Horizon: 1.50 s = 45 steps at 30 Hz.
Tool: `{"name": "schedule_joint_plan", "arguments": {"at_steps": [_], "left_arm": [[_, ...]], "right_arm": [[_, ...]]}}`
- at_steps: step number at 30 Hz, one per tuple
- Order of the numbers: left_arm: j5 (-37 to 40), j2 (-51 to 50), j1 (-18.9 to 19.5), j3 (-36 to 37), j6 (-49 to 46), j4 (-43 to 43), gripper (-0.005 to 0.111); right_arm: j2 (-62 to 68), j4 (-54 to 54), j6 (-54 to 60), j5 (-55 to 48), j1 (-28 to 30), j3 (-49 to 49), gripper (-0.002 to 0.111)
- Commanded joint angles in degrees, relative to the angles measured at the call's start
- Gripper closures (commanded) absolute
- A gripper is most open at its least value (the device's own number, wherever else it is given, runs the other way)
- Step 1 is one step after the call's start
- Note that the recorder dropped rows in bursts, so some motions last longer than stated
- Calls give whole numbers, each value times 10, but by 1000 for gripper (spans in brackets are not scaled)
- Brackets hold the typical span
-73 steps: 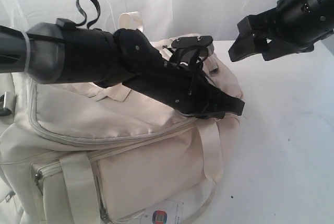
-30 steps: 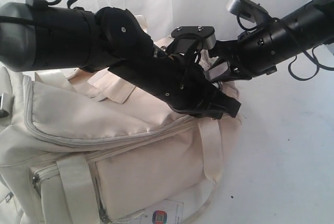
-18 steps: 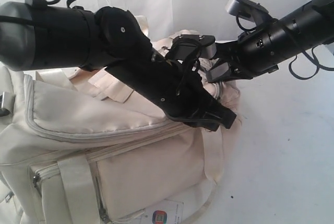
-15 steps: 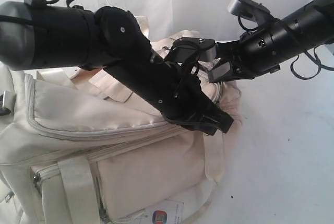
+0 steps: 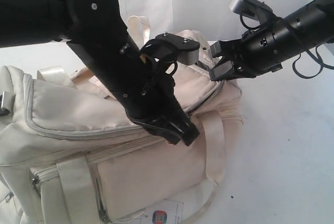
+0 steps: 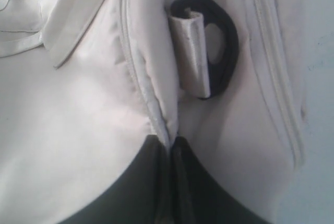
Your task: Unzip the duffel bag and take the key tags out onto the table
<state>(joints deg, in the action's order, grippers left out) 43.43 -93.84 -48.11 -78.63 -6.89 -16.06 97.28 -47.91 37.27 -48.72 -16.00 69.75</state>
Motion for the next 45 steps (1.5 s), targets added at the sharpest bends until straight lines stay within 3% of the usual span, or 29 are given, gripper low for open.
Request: {"name": "schedule_joint_plan", "arguments": {"at_steps": [1, 6, 15, 24, 30, 33, 39, 41, 45], "left_arm": [[108, 40, -5, 0, 17, 39, 107], [213, 95, -5, 10, 86, 157, 107], [249, 308, -5, 186, 251, 355, 107], [265, 383, -5, 219, 283, 440, 107], [237, 384, -5, 253, 279, 437, 107], [201, 384, -5, 267, 279, 430, 107], [179, 384, -5, 272, 276, 420, 107], [174, 384, -5, 272, 276, 420, 107], [163, 384, -5, 272, 276, 420, 107]], "right_arm": [[-5, 1, 1, 23, 7, 5, 108], [-5, 1, 1, 21, 7, 5, 108], [-5, 10, 1, 7, 7, 5, 108], [-5, 24, 1, -1, 7, 5, 108], [-6, 17, 22, -15, 7, 5, 107], [-13, 15, 29, -14, 7, 5, 95], [-65, -7, 62, -14, 7, 5, 54], [-87, -7, 66, -16, 7, 5, 47], [-135, -5, 66, -54, 7, 5, 46]]}}
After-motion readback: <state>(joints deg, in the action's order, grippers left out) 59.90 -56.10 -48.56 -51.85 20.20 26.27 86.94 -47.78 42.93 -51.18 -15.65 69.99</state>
